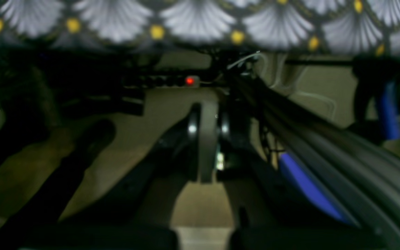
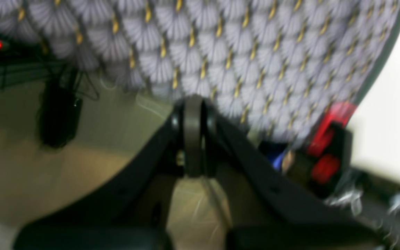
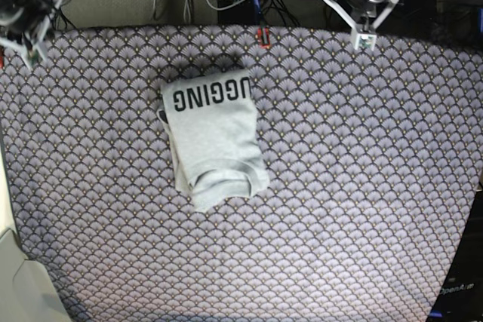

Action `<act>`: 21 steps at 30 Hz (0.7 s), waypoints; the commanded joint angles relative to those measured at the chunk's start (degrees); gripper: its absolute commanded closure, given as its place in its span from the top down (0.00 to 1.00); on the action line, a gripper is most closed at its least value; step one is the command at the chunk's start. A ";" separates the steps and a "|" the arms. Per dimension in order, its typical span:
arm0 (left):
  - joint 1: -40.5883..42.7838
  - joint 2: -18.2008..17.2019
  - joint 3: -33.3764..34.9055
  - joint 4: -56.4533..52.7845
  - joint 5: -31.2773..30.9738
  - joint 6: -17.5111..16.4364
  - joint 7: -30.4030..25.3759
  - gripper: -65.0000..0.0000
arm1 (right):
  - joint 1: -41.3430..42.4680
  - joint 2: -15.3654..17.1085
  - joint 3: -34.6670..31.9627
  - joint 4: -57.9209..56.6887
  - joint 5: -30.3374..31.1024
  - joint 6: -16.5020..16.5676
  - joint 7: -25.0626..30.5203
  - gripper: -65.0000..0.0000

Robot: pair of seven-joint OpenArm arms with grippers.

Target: Fold the T-shirt properly

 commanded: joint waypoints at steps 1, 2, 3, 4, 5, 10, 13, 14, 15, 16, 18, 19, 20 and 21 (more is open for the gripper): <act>1.10 0.43 0.64 -0.48 1.25 0.22 0.25 0.01 | -1.94 -0.54 1.46 -0.20 0.45 -0.16 1.69 0.00; 1.19 1.13 1.43 -2.15 2.66 0.22 0.25 0.01 | -2.82 -1.60 2.25 -1.34 0.27 -0.16 2.66 0.00; 1.10 1.66 2.14 -4.70 4.15 0.22 0.17 0.01 | -3.35 -2.65 2.69 -3.36 -0.96 -0.16 3.71 0.00; 0.84 1.92 2.75 -7.51 5.47 0.22 -0.36 0.01 | -3.26 -3.62 2.69 -5.56 -3.24 -0.16 5.03 0.00; 0.84 1.92 3.72 -10.59 6.53 0.22 -2.12 0.01 | -3.17 -4.85 3.05 -8.73 -6.06 -0.16 6.61 0.00; 3.12 1.31 8.73 -23.16 9.34 0.57 -15.48 0.01 | -0.18 -8.37 3.13 -23.76 -15.90 -0.16 16.37 0.00; 2.77 1.48 9.17 -30.10 9.08 0.57 -21.02 0.01 | 0.35 -8.37 2.69 -32.64 -15.99 -0.16 21.91 0.00; 1.80 1.75 9.08 -33.36 8.99 0.57 -22.08 0.01 | 1.84 -8.28 2.69 -36.07 -16.08 -0.16 23.49 0.00; -0.04 2.10 8.99 -38.02 8.90 0.57 -22.95 0.01 | 3.60 -8.28 2.87 -39.85 -16.17 -0.16 24.55 0.00; -1.89 2.80 8.99 -42.32 8.55 0.57 -23.48 0.01 | 4.83 -8.01 2.69 -43.45 -16.17 -0.16 25.60 0.00; -6.02 3.94 8.99 -52.43 6.61 0.57 -24.80 0.01 | 7.91 -6.78 2.61 -51.80 -16.96 -0.16 27.19 0.00; -7.78 4.03 9.08 -56.83 5.65 0.40 -26.47 0.01 | 9.93 -6.34 2.61 -55.76 -17.93 -0.16 28.24 0.00; -9.10 4.03 9.34 -61.05 4.86 0.22 -29.20 0.01 | 11.42 -5.90 2.61 -59.98 -19.07 -0.16 29.82 0.00; -10.15 4.03 9.34 -65.09 4.42 0.13 -33.15 0.01 | 13.09 -5.82 2.52 -64.46 -20.56 -0.16 32.28 0.00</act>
